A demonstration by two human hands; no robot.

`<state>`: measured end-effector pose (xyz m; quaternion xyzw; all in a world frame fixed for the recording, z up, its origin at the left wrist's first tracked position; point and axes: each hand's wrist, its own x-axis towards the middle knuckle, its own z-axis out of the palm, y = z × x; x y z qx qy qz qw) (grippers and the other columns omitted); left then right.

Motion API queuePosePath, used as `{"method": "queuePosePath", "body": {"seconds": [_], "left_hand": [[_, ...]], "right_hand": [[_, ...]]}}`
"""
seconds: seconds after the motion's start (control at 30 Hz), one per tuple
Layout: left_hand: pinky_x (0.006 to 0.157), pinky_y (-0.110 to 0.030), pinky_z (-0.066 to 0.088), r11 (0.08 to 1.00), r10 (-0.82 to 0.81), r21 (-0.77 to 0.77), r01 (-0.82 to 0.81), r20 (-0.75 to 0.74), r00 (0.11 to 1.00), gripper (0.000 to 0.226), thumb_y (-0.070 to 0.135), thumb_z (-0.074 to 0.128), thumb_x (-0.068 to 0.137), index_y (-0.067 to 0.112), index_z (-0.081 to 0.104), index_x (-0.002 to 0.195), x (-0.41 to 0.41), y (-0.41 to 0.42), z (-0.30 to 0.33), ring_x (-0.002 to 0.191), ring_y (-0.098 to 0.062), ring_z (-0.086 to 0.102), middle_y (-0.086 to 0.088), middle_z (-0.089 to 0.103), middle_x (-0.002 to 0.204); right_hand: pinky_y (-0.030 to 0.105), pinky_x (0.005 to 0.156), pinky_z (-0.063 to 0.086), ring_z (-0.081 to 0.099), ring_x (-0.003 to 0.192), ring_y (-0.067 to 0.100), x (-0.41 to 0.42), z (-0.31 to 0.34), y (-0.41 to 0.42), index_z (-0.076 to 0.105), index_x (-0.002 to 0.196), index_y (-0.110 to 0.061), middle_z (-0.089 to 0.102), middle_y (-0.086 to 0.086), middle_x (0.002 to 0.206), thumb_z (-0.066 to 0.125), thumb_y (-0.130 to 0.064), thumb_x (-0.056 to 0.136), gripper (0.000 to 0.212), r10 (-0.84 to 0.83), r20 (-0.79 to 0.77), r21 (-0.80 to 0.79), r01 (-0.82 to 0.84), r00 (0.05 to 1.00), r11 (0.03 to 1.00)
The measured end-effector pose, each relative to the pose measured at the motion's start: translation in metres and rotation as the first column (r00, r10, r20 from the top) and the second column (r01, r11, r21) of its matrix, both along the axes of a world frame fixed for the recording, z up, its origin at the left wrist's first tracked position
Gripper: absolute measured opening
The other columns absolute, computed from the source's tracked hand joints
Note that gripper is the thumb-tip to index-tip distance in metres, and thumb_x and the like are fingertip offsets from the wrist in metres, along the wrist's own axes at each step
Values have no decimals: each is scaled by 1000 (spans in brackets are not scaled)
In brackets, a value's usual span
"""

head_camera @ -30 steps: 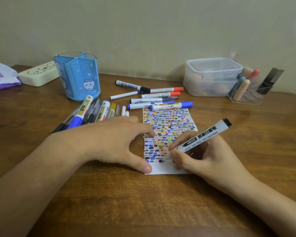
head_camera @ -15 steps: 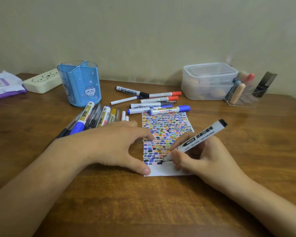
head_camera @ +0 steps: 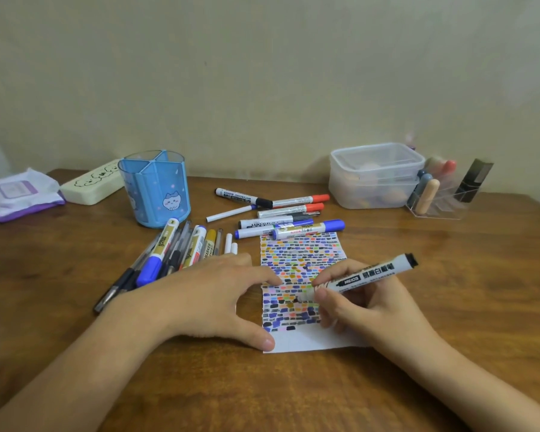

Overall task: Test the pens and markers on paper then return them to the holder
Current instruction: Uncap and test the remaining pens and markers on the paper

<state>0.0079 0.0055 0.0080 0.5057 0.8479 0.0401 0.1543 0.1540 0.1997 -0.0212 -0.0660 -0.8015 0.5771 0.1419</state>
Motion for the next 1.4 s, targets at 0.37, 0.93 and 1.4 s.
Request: {"method": "queuePosePath", "body": {"seconds": [0.37, 0.93, 1.4], "left_hand": [[69, -15, 36, 969, 71, 238, -71, 9, 997, 48, 55, 47, 97, 54, 29, 142, 0, -2, 5, 89, 6, 46, 18, 47, 91], [73, -14, 41, 893, 96, 434, -120, 77, 992, 40, 31, 68, 92, 53, 51, 120, 12, 9, 1, 96, 7, 52, 21, 61, 94], [77, -10, 39, 892, 54, 445, -75, 58, 997, 46, 38, 67, 92, 53, 48, 132, 20, 11, 0, 101, 5, 52, 24, 59, 107]], "right_hand": [[28, 58, 58, 73, 68, 20, -1, 6, 4, 69, 97, -9, 73, 5, 72, 70, -15, 90, 9, -66, -15, -128, 63, 998, 990], [29, 63, 56, 74, 79, 28, 5, 16, 6, 71, 95, -12, 74, 9, 81, 75, -35, 76, 30, -85, -52, -256, 69, 995, 964], [30, 64, 58, 75, 77, 26, 4, 15, 2, 64, 101, -10, 78, 11, 92, 68, -29, 85, 25, -15, 3, -227, 15, 1000, 974]]}}
